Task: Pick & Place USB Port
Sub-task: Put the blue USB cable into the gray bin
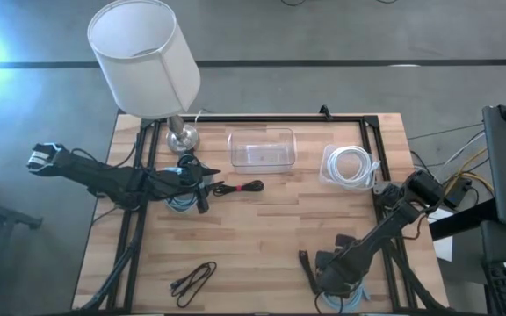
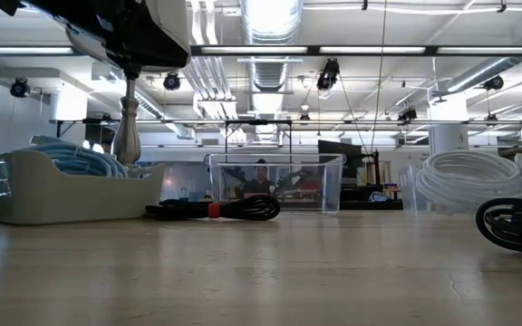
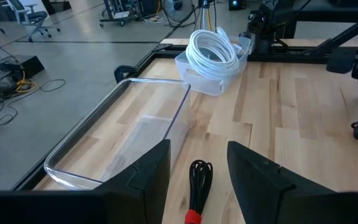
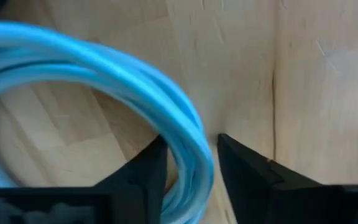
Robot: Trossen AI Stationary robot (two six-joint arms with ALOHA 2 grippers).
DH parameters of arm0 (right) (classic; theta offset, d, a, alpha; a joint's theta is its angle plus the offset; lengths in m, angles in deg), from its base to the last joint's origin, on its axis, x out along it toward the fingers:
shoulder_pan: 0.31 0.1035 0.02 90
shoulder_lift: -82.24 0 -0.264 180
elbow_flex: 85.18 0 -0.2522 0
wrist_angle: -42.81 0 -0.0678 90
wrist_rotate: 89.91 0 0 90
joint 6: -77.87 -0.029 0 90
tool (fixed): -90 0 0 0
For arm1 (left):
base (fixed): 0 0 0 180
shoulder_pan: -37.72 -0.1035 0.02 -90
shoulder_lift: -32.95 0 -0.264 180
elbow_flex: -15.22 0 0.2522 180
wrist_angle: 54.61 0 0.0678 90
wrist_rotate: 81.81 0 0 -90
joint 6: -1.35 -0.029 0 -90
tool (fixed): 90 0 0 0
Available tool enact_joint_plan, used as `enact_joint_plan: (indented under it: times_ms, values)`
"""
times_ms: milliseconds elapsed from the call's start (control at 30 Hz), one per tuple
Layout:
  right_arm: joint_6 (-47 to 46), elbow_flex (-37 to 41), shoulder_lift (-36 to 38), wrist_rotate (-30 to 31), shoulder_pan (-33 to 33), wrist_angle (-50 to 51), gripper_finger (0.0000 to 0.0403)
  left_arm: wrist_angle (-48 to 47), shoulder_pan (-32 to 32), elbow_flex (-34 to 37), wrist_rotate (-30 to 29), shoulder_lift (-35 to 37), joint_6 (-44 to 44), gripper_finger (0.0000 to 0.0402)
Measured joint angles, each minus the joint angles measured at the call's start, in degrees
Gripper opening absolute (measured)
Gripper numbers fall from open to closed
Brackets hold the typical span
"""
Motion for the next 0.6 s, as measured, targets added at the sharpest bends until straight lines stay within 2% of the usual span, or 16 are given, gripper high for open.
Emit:
enact_joint_plan:
  times_ms: [233,300,467,600]
  values:
    - [4.46,-1.82,0.55,0.56,-0.34,2.49,0.0025,0.72,0.00,0.01,0.02,0.00,1.59,0.0163]
    - [5.15,-2.96,1.74,1.71,-0.50,3.54,0.0017,0.90,0.00,0.02,0.03,0.00,2.22,0.0163]
    - [5.38,-5.23,4.44,10.28,-0.72,11.73,0.0017,1.06,0.02,0.02,0.04,0.00,7.27,0.0163]
    - [3.61,-6.70,8.04,23.84,-1.73,18.99,0.0018,1.39,0.00,0.02,1.47,-0.10,11.18,0.0163]
